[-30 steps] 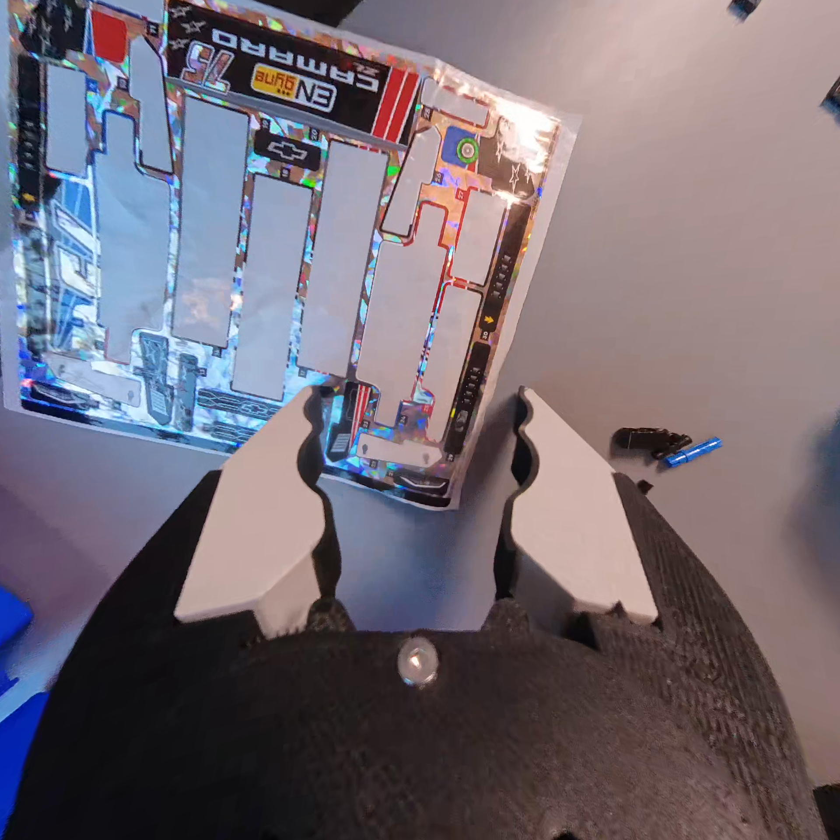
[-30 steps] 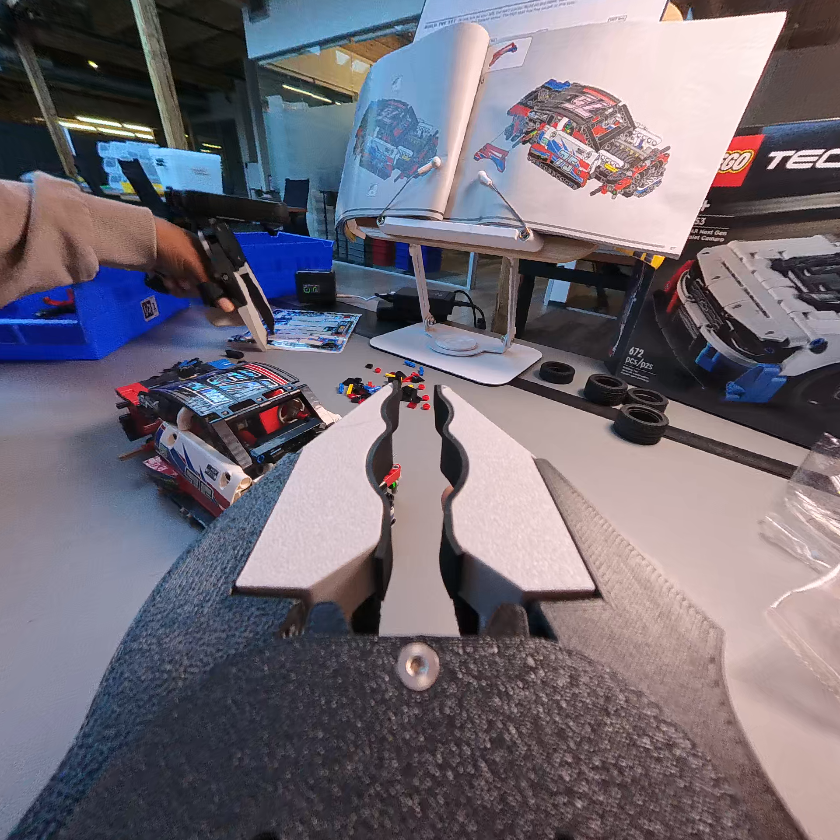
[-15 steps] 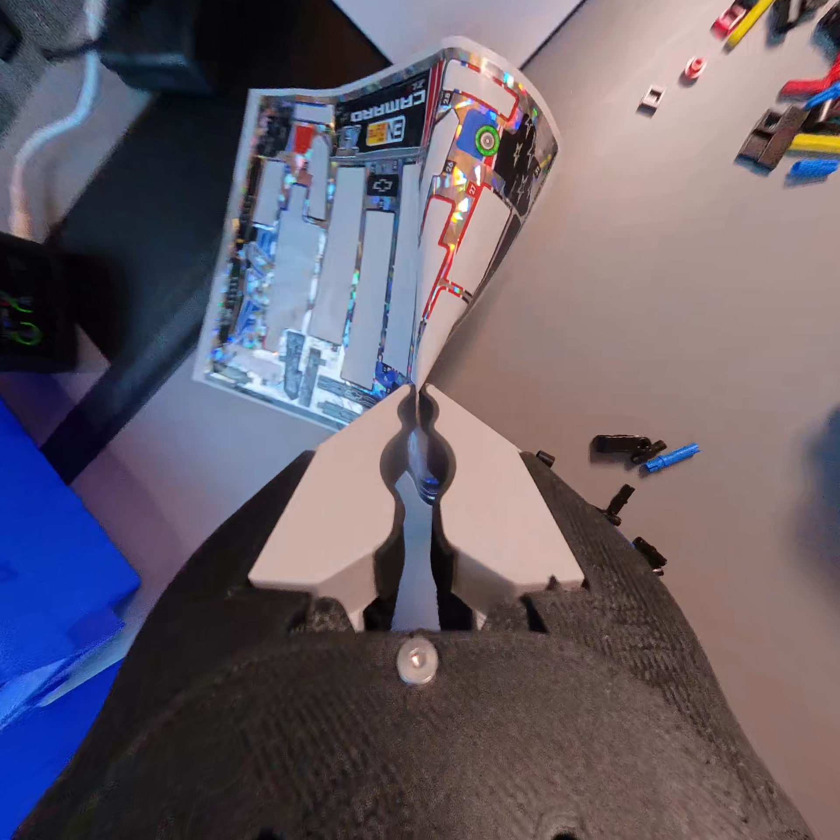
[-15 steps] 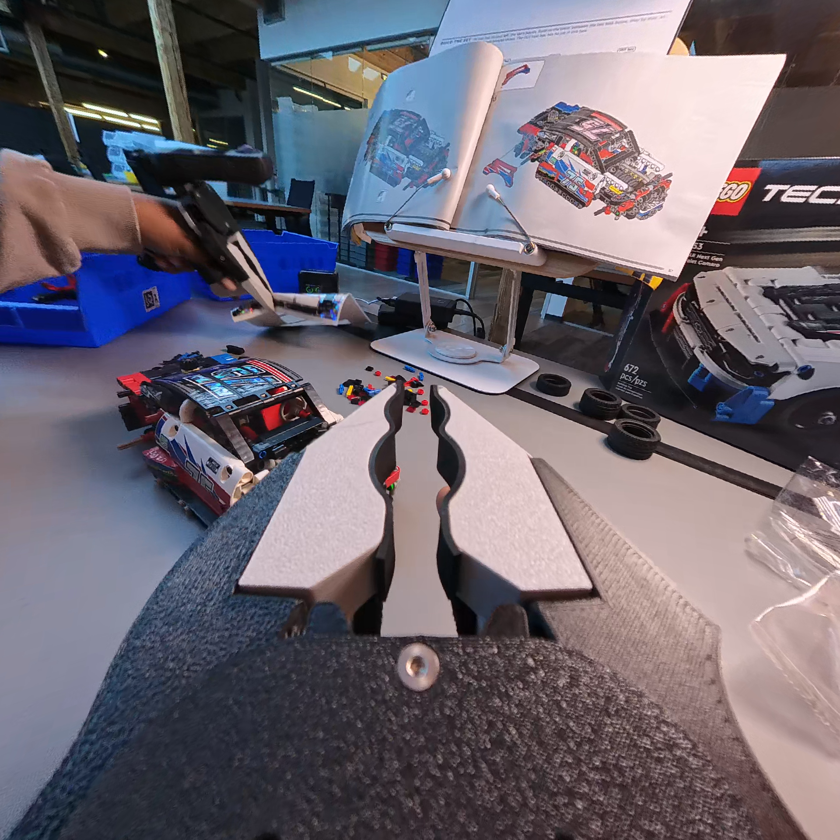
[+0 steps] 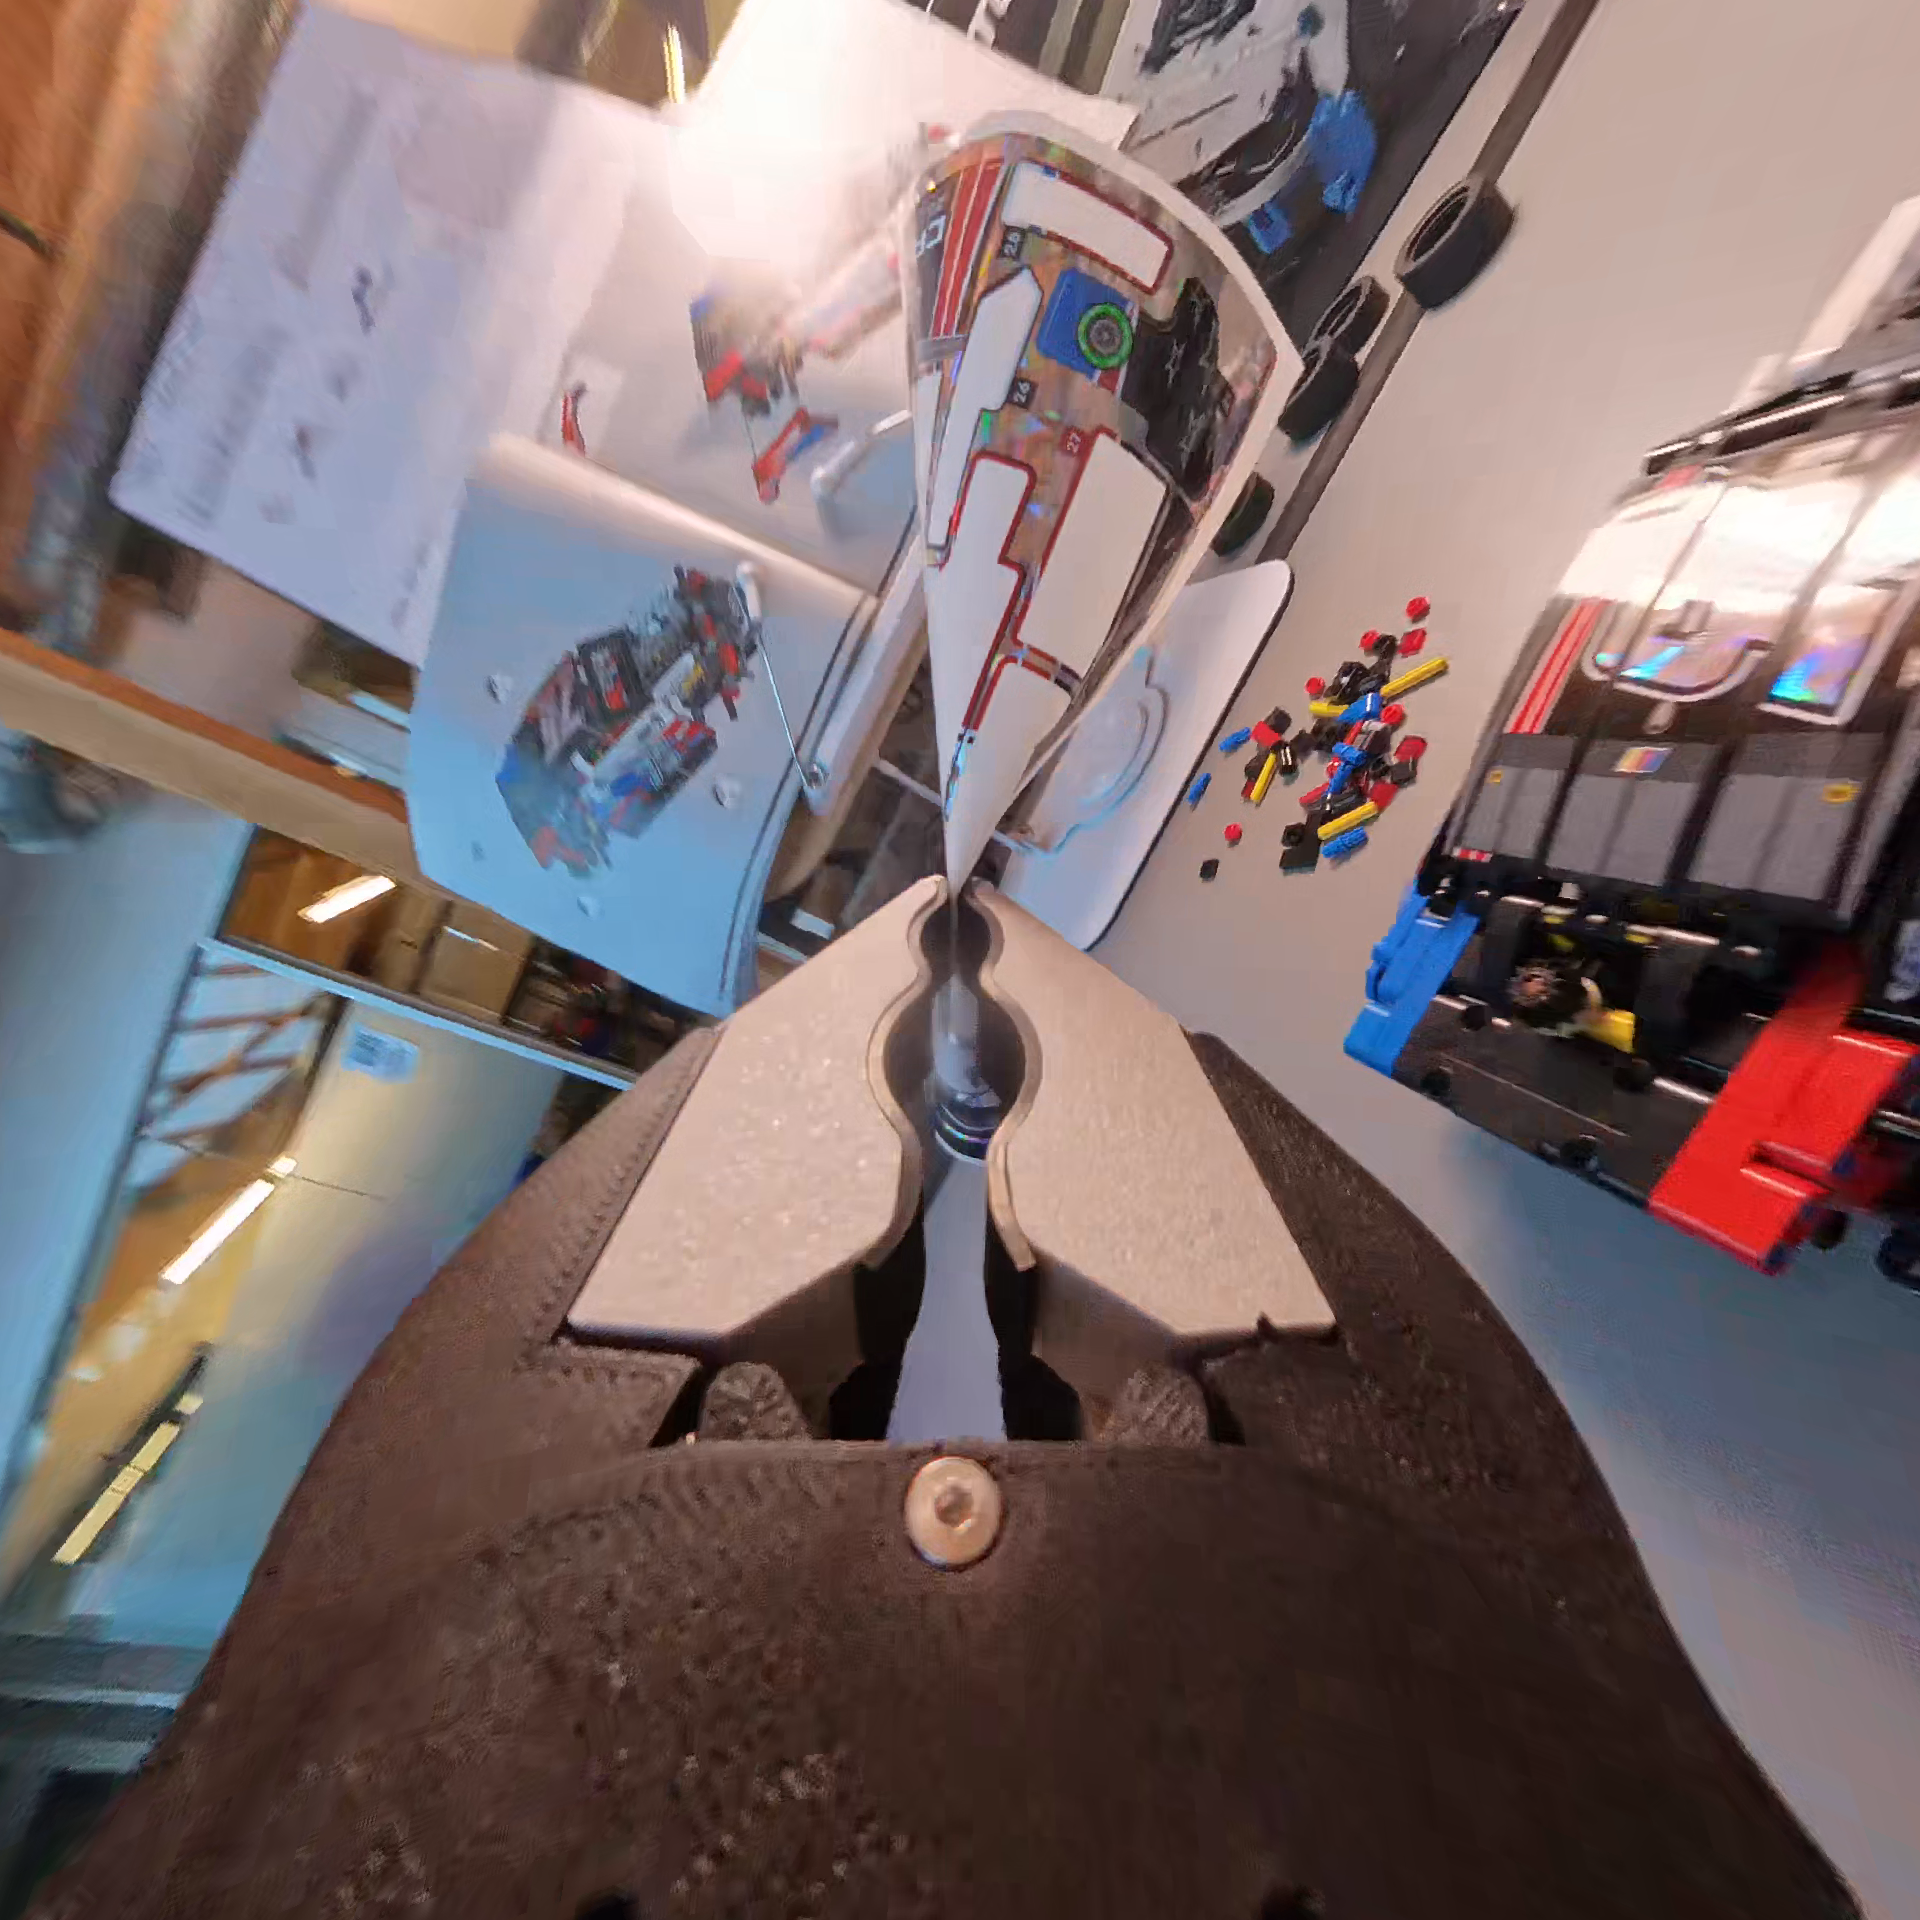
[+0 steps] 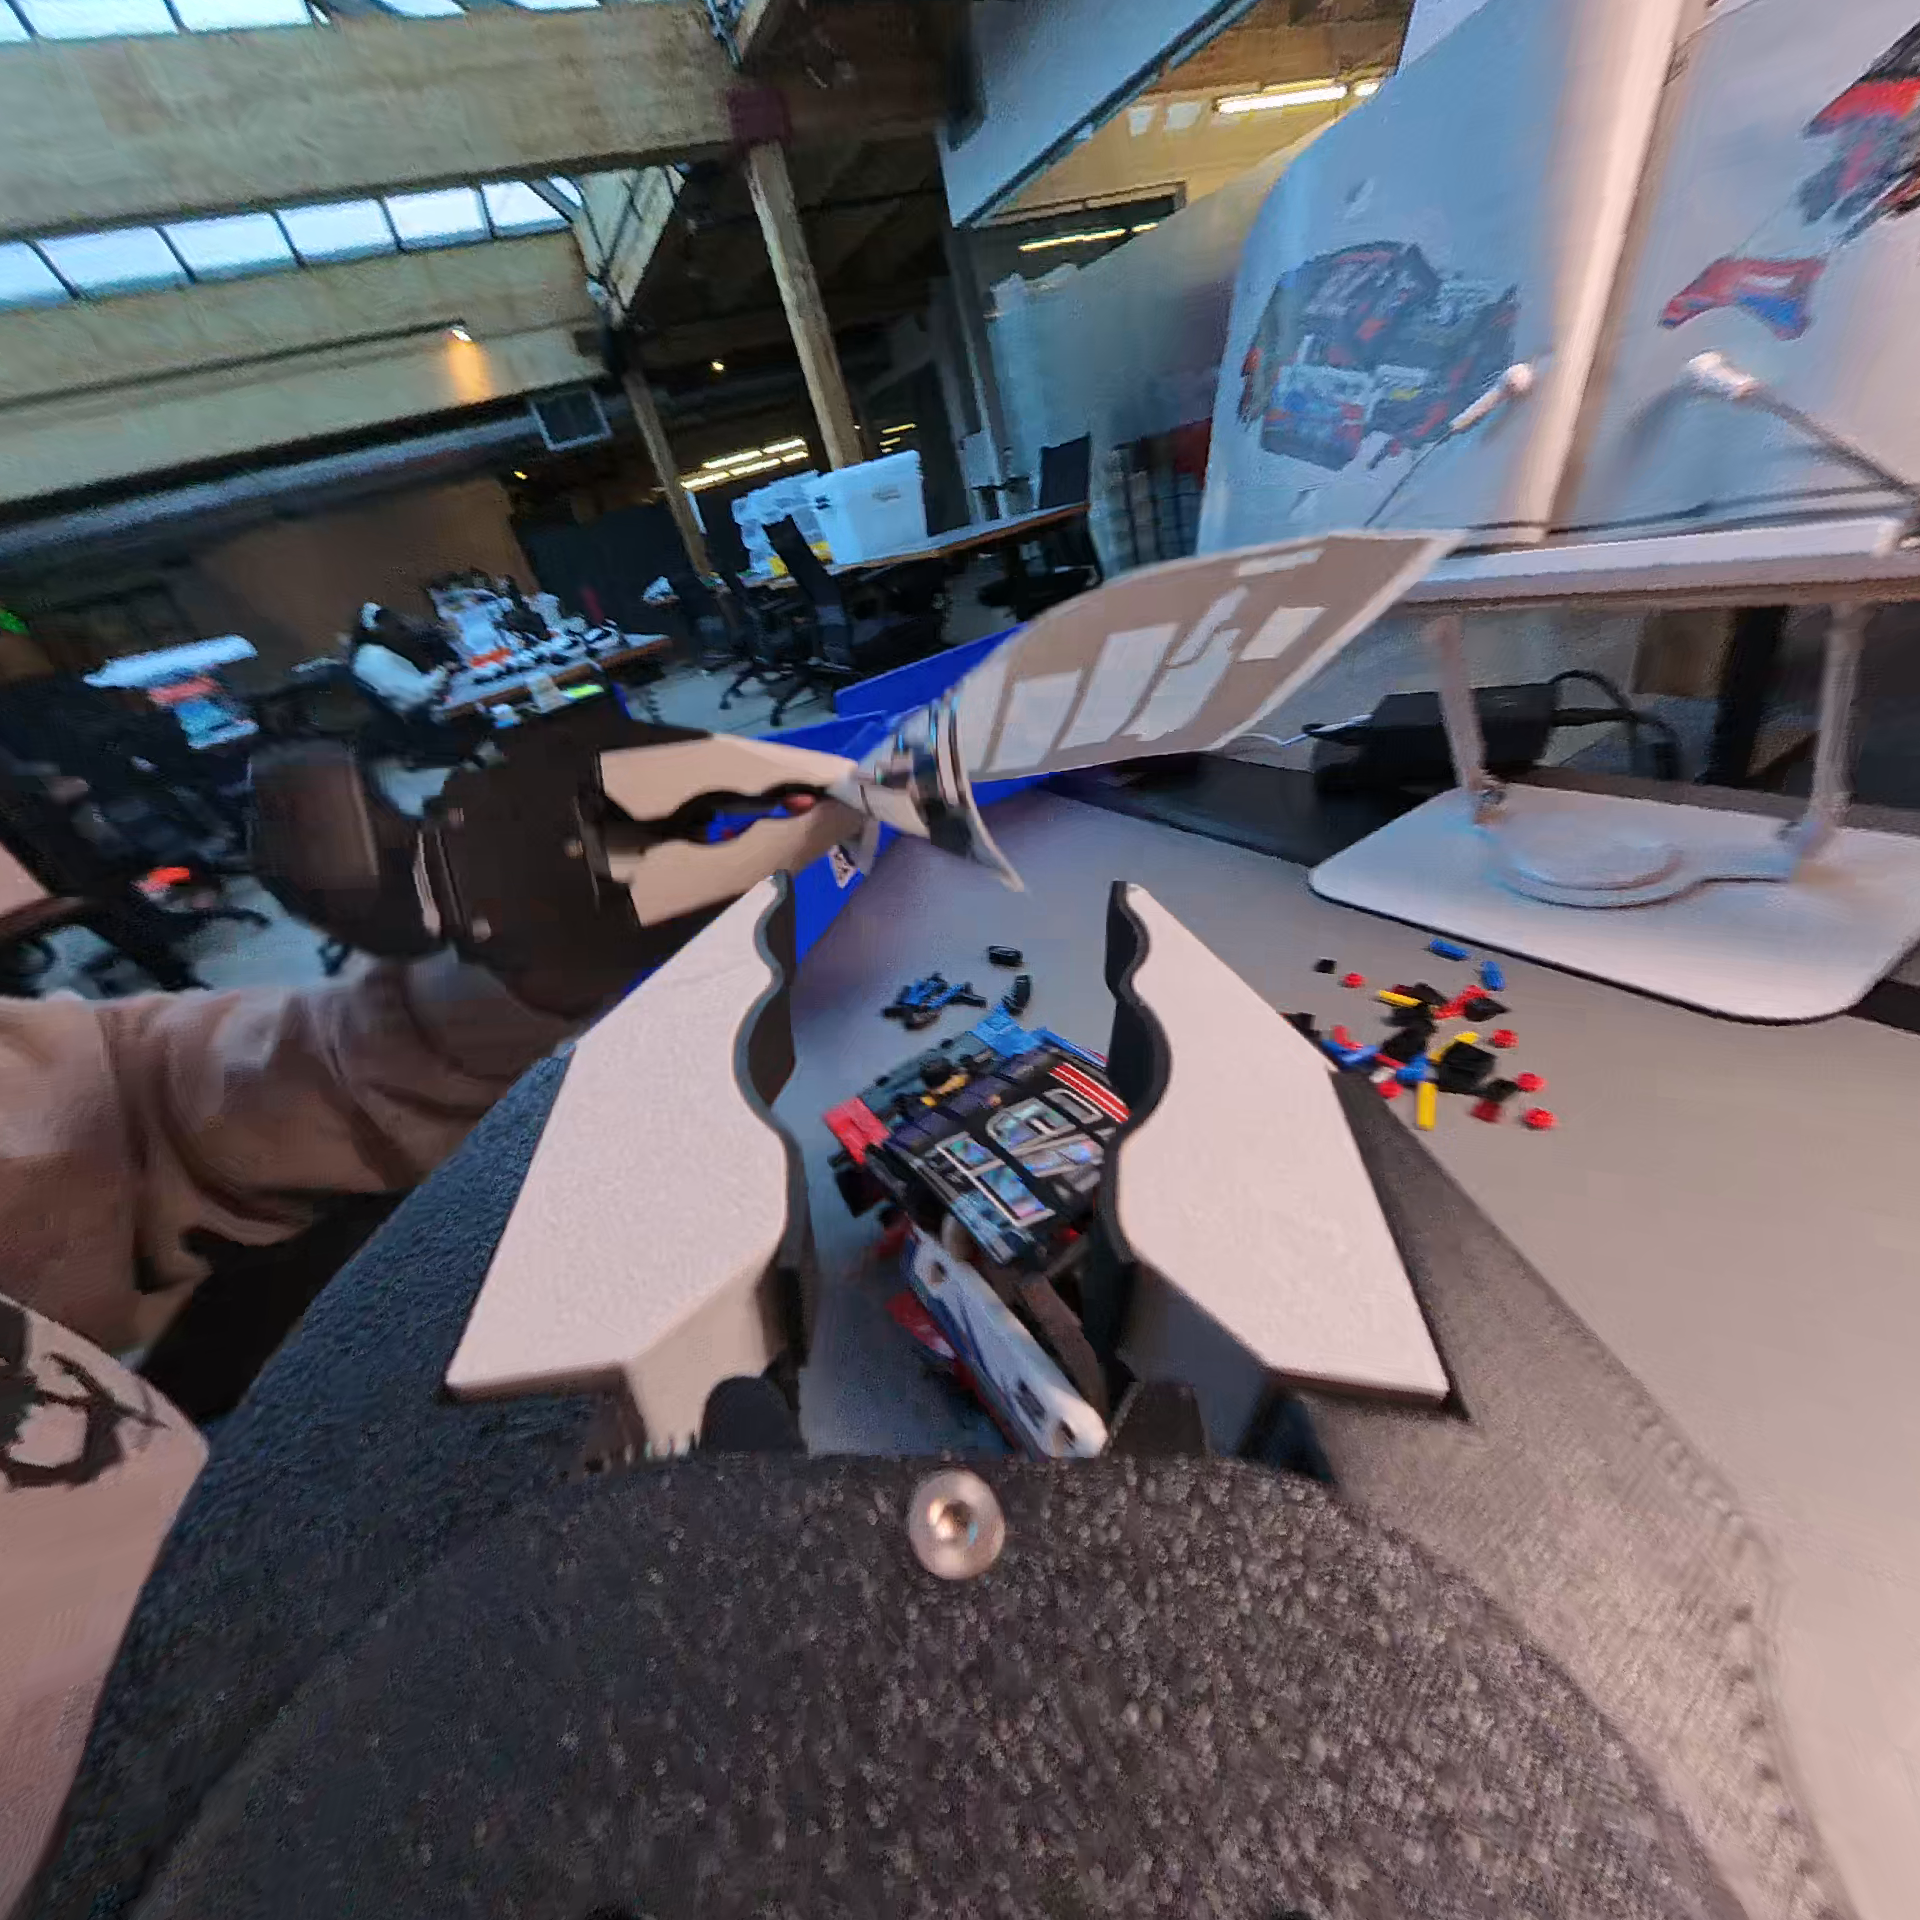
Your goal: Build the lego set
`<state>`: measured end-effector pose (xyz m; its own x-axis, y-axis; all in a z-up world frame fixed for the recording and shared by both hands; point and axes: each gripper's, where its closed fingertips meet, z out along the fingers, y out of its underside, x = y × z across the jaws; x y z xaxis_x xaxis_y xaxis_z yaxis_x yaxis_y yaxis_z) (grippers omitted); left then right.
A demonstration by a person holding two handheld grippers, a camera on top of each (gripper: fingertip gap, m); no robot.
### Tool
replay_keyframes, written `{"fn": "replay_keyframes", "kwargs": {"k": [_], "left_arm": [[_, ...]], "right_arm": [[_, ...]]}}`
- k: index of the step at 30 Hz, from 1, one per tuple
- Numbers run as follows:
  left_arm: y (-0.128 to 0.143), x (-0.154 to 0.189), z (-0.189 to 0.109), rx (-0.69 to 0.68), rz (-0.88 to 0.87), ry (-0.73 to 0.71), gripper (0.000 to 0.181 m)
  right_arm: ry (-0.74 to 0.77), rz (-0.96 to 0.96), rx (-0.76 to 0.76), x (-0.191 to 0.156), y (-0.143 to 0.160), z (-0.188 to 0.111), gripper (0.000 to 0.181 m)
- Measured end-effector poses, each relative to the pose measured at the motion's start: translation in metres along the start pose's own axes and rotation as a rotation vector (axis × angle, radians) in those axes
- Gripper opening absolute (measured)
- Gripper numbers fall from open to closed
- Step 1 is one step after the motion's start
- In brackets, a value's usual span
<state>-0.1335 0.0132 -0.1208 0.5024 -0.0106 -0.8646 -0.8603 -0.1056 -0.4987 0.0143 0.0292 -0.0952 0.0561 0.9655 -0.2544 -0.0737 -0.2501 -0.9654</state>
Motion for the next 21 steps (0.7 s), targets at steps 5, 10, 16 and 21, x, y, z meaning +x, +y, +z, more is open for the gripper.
{"fn": "replay_keyframes", "kwargs": {"k": [5,10,16,21], "left_arm": [[-0.035,0.044,-0.022,0.107,0.179,-0.015,0.000],[-0.064,0.082,-0.045,0.249,-0.299,0.435,0.037],[-0.087,0.034,-0.067,0.504,-1.297,0.940,0.082],[-0.104,0.028,-0.086,0.655,-1.627,1.286,0.058]], "right_arm": [[-0.165,0.199,-0.103,-0.023,0.013,0.030,0.030],[-0.317,0.096,-0.029,-0.024,0.010,0.002,0.000],[-0.669,0.092,0.070,-0.062,-0.007,-0.052,0.000],[-0.754,0.063,-0.064,-0.086,0.025,-0.046,0.000]]}}
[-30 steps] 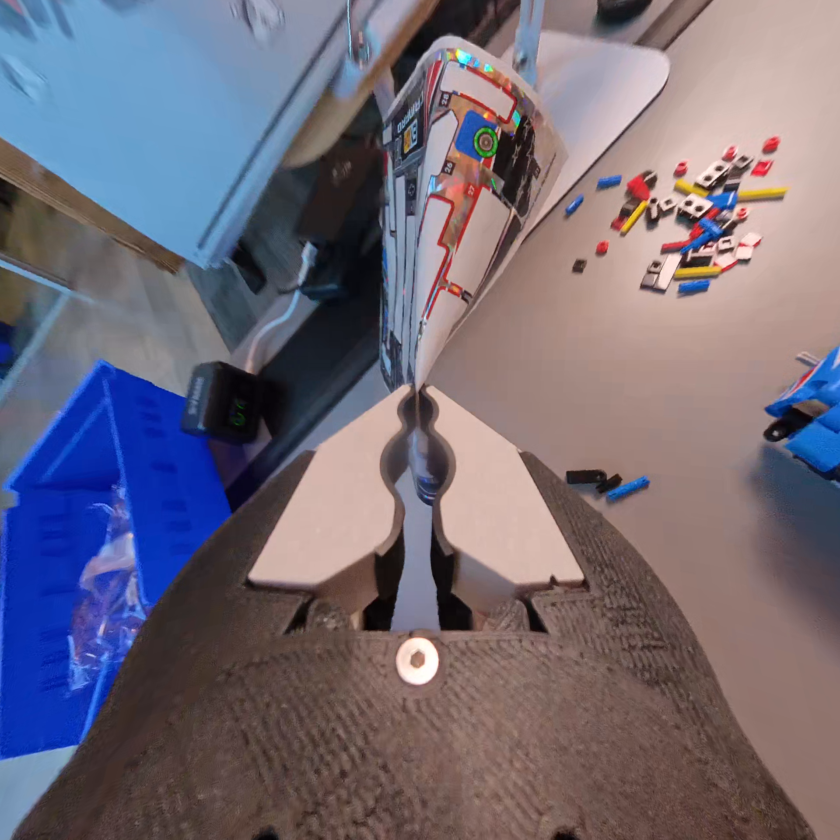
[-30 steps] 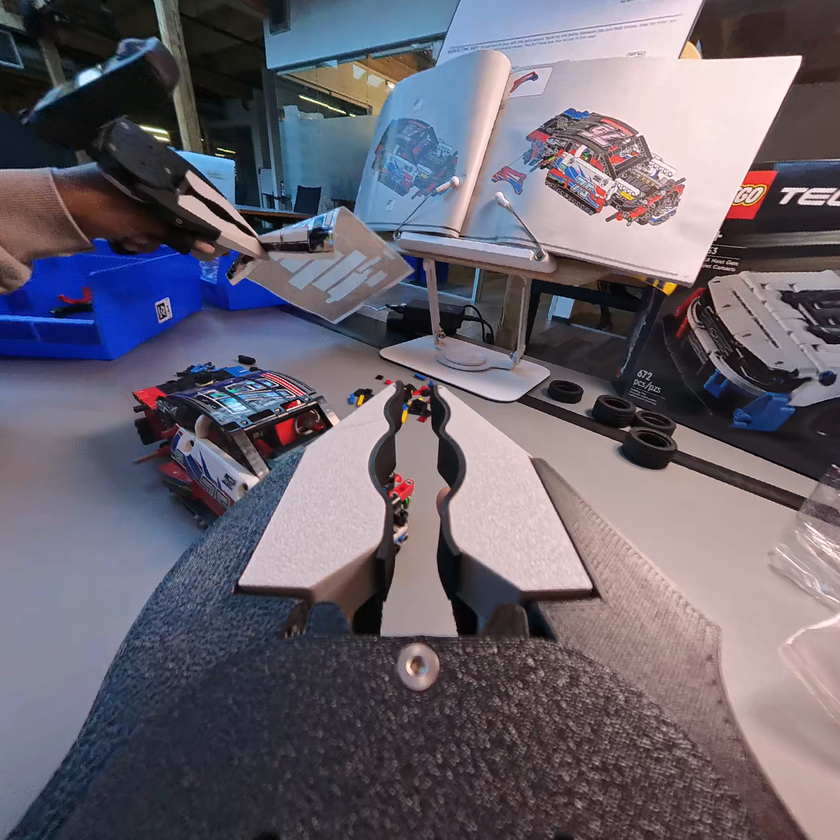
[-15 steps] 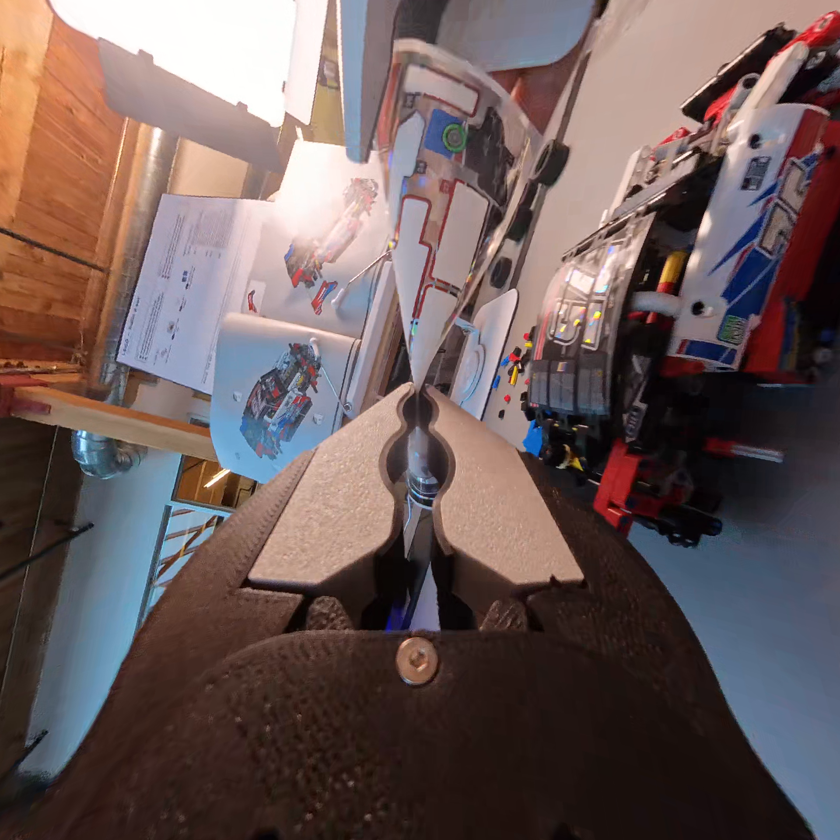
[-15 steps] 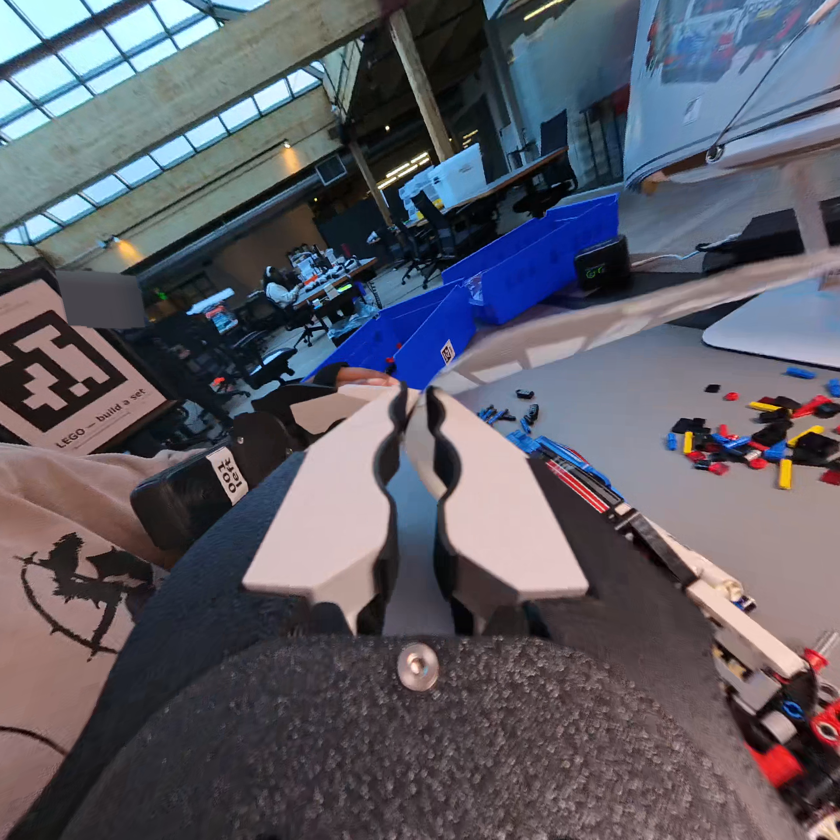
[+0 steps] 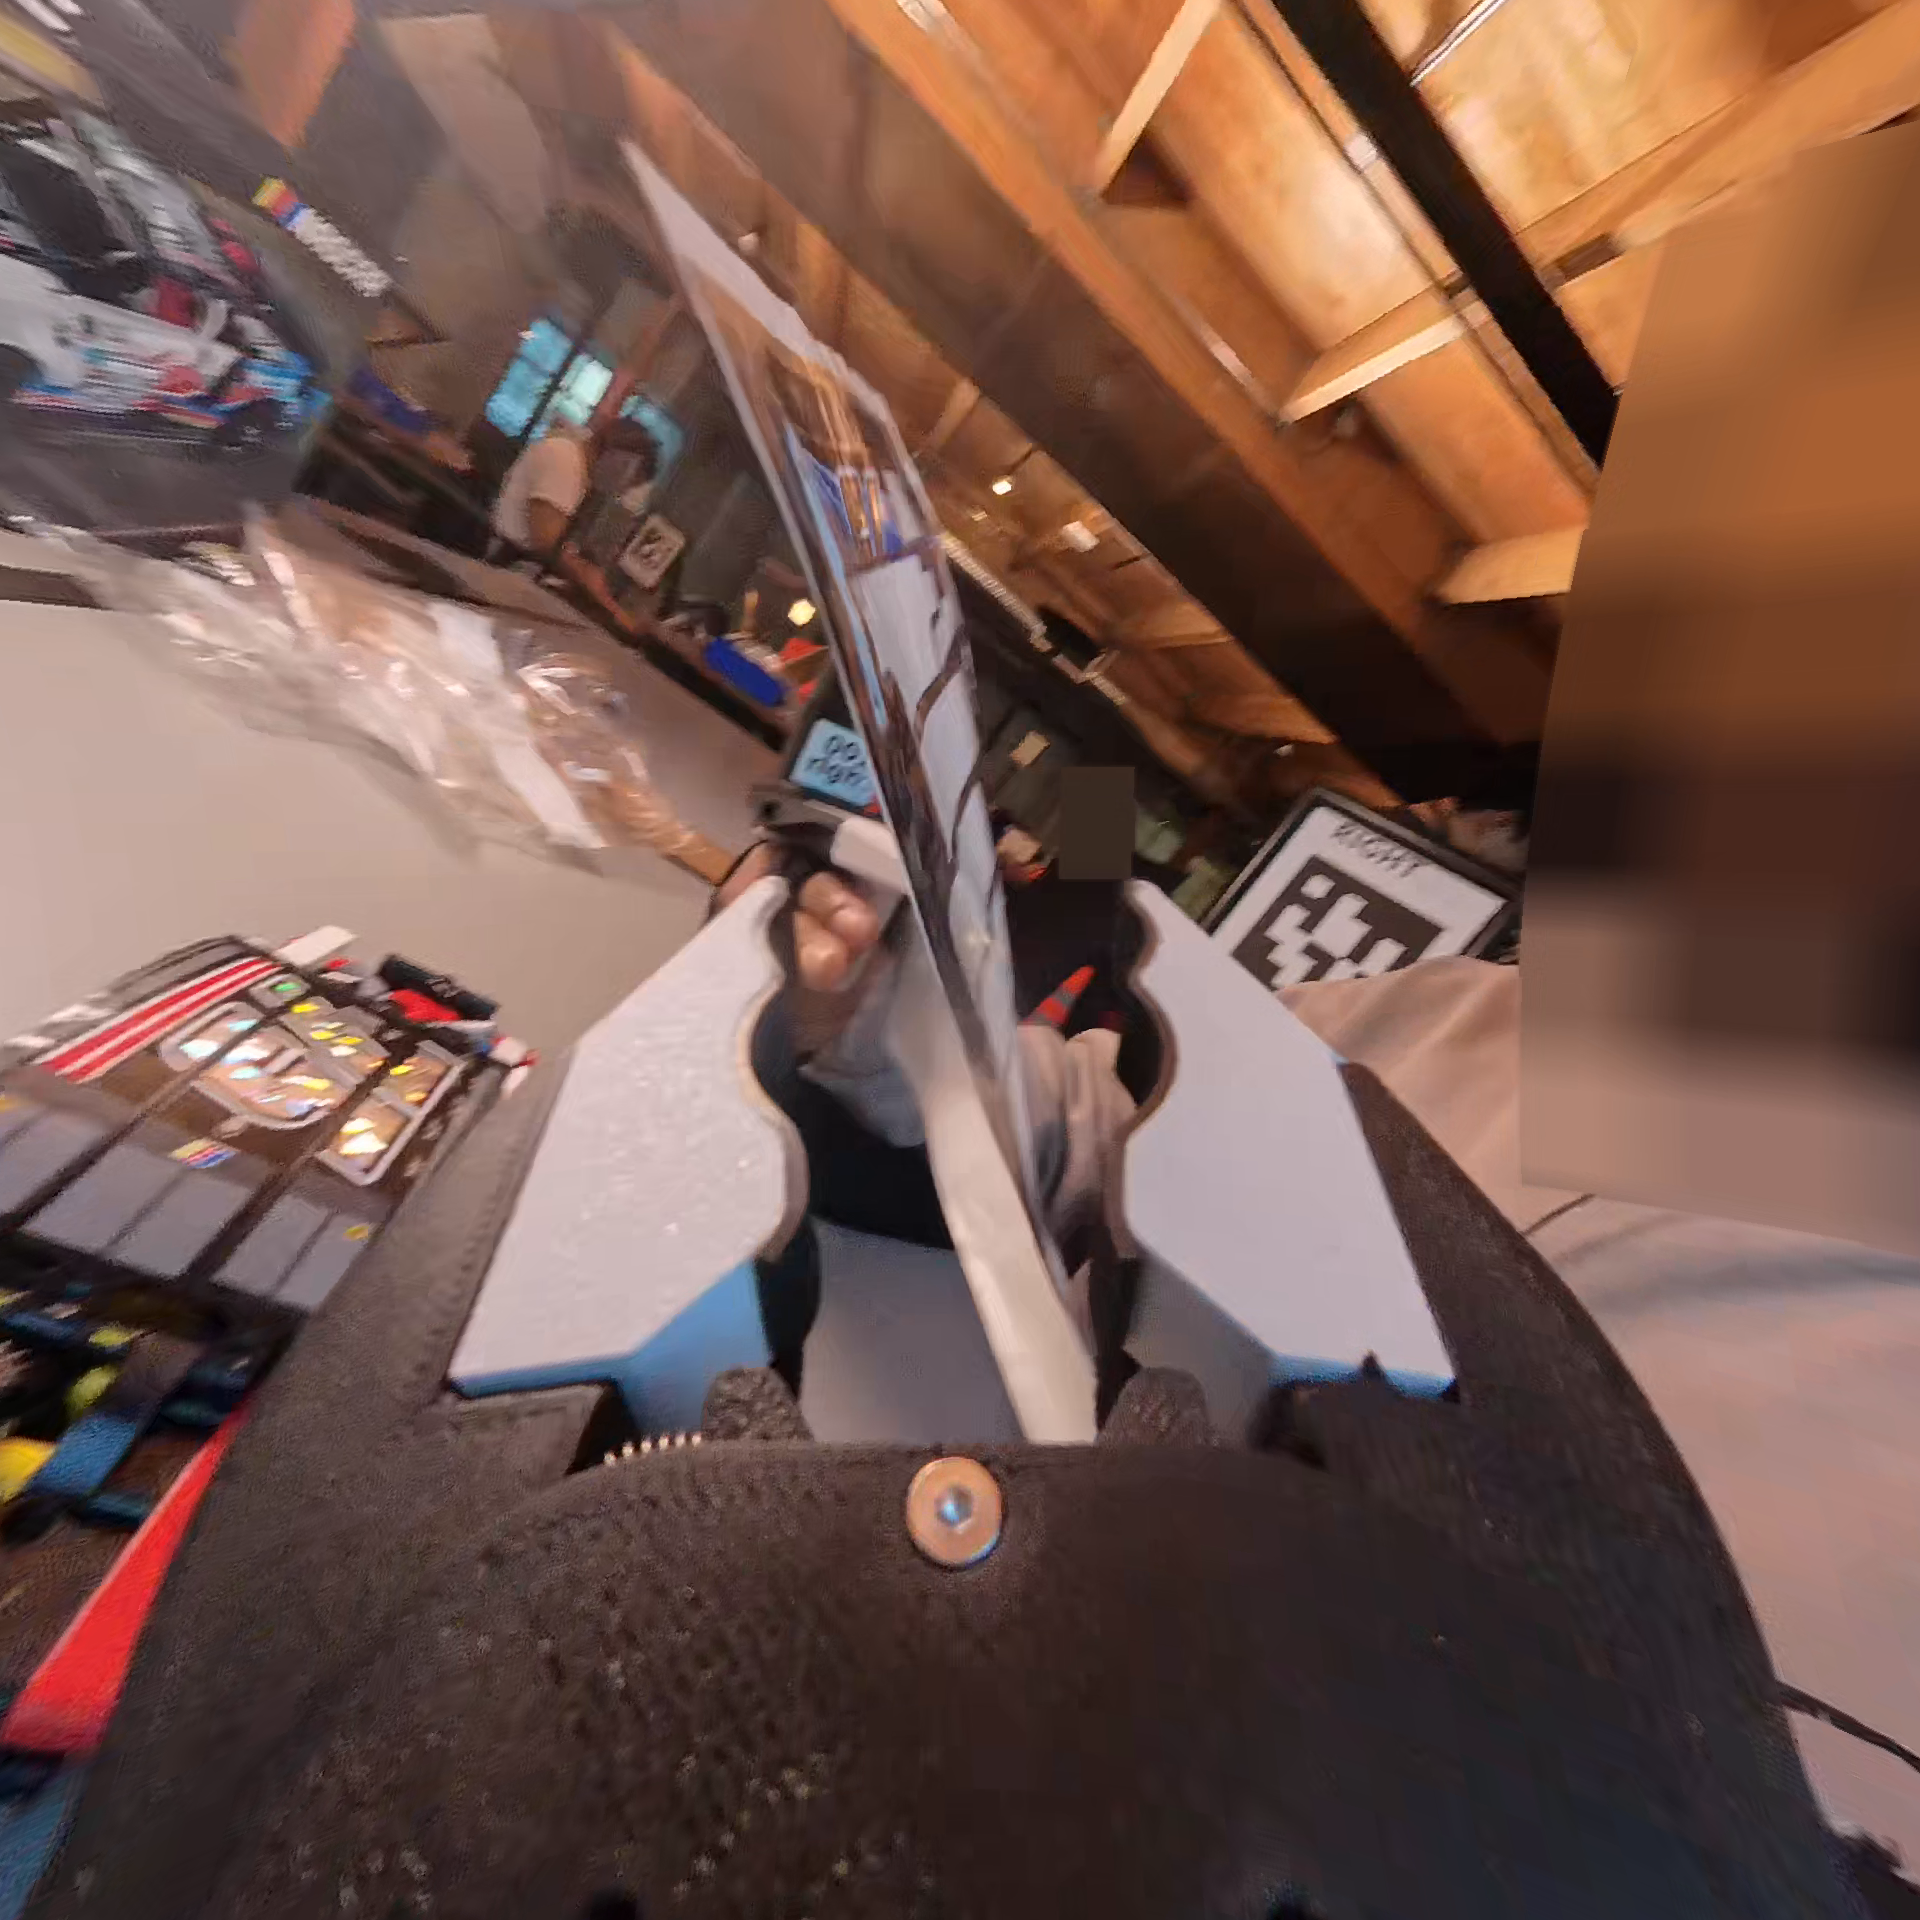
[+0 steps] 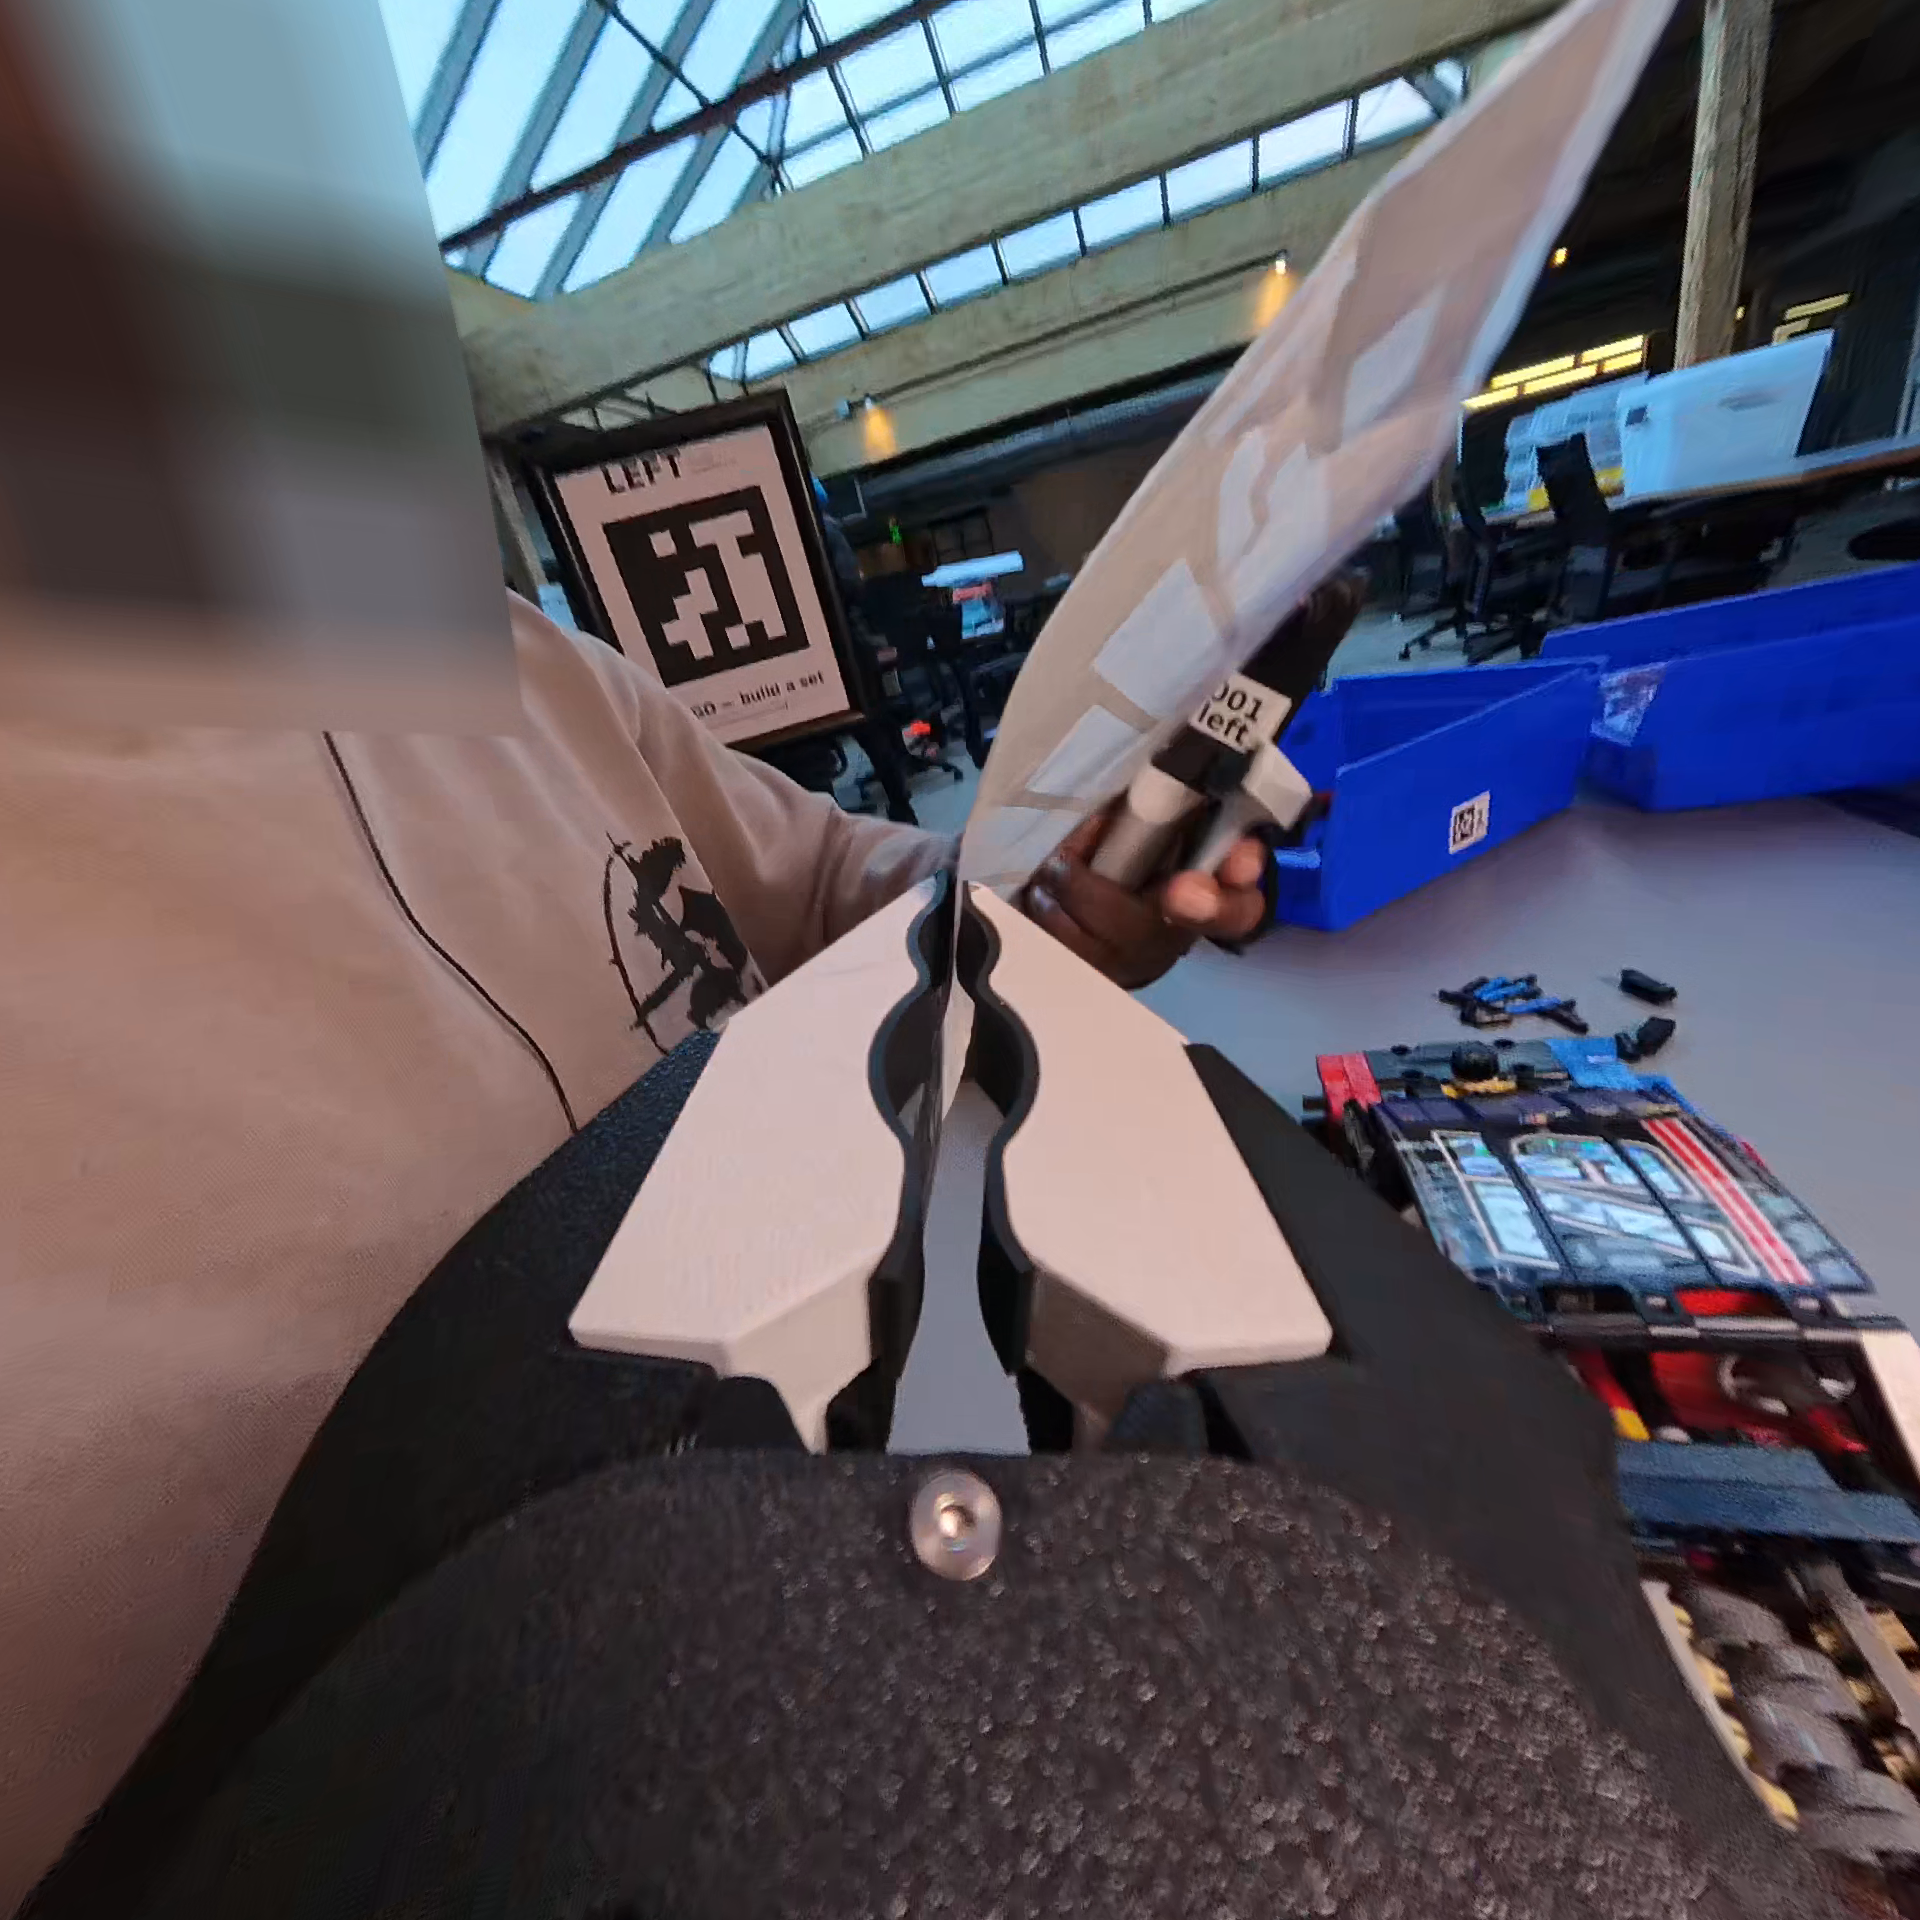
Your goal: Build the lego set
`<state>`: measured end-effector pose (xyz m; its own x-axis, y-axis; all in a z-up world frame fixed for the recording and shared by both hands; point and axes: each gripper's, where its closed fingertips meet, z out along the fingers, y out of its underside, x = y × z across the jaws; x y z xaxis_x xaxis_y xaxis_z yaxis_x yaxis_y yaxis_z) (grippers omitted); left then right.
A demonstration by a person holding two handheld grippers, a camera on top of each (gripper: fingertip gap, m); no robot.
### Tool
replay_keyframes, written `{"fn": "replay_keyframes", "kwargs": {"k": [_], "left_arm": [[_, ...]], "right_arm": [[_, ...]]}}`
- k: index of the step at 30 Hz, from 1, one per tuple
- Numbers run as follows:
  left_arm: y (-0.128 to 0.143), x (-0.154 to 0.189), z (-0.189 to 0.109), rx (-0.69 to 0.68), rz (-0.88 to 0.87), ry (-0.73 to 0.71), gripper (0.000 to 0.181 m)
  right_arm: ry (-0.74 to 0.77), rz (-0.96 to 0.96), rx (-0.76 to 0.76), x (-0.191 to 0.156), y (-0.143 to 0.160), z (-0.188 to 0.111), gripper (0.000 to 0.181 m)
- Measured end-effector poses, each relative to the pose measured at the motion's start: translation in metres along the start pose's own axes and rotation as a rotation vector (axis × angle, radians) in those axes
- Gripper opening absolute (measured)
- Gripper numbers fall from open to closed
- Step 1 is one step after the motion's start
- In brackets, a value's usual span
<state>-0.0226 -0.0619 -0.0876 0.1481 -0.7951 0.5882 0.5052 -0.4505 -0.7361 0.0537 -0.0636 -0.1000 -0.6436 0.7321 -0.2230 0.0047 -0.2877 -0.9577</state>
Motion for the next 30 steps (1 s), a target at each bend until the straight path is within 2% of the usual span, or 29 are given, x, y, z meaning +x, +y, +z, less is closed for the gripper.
{"fn": "replay_keyframes", "kwargs": {"k": [1,3,4,7,9,12,15,17,19,25,30], "left_arm": [[-0.001,0.005,0.000,0.024,-0.012,0.041,0.035],[0.004,-0.003,-0.001,0.012,0.025,-0.018,0.003],[0.008,-0.012,-0.003,-0.004,0.049,-0.075,0.000],[0.010,-0.027,-0.009,-0.015,0.020,-0.156,0.000],[0.013,-0.035,-0.011,-0.028,-0.001,-0.198,0.000],[0.023,-0.039,-0.009,-0.070,-0.017,-0.214,0.000],[0.033,-0.040,-0.004,-0.108,-0.037,-0.208,0.000],[0.041,-0.043,-0.002,-0.135,-0.041,-0.217,0.000],[0.045,-0.044,-0.001,-0.147,-0.052,-0.218,0.000],[0.048,-0.047,-0.002,-0.157,-0.055,-0.231,0.000],[0.046,-0.049,-0.006,-0.175,0.016,-0.259,0.000]], "right_arm": [[0.017,0.006,-0.051,0.003,0.010,0.002,0.000],[0.072,0.026,-0.164,0.013,0.032,0.004,0.000],[0.088,0.028,-0.201,0.016,0.039,0.003,0.000],[0.114,0.033,-0.205,0.020,0.041,0.003,0.000],[0.153,0.016,-0.191,0.025,0.037,0.001,0.011],[0.239,-0.010,-0.148,0.038,0.027,-0.003,0.022],[0.316,0.006,-0.072,0.049,0.014,-0.007,0.025],[0.351,0.013,-0.038,0.055,0.008,-0.009,0.019],[0.383,0.021,-0.021,0.059,0.006,-0.012,0.001],[0.401,0.095,-0.033,0.067,0.014,-0.015,0.000],[0.392,0.235,-0.035,0.072,0.023,-0.017,0.000]]}}
